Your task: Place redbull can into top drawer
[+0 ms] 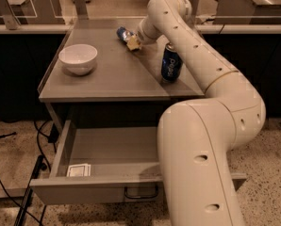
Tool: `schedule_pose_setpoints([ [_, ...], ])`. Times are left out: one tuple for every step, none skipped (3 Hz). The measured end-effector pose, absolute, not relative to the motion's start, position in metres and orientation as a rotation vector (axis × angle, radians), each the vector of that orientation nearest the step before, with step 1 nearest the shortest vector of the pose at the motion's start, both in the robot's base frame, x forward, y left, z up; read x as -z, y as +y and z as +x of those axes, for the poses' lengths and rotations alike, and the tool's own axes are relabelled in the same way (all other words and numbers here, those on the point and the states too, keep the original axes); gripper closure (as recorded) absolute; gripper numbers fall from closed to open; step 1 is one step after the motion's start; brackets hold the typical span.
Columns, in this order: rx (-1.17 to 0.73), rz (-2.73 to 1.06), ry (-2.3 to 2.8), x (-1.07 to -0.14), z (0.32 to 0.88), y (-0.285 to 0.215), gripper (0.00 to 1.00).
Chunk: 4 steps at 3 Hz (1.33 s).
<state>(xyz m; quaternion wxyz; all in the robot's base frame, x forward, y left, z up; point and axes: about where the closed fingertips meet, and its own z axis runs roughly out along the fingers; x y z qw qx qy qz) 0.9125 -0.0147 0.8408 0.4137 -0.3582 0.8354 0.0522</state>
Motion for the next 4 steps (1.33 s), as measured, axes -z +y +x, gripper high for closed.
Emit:
schedule_pose_setpoints([
  [-0.157,-0.902,2.074,-0.849,0.908,-0.019,1.0],
  [-0.212,-0.934,2.013,-0.878,0.885,-0.036,1.0],
  [-0.244,-1.001,1.962,-0.917,0.848,-0.053,1.0],
  [-0.28,-1.059,1.924,-0.977,0.785,-0.065,1.0],
])
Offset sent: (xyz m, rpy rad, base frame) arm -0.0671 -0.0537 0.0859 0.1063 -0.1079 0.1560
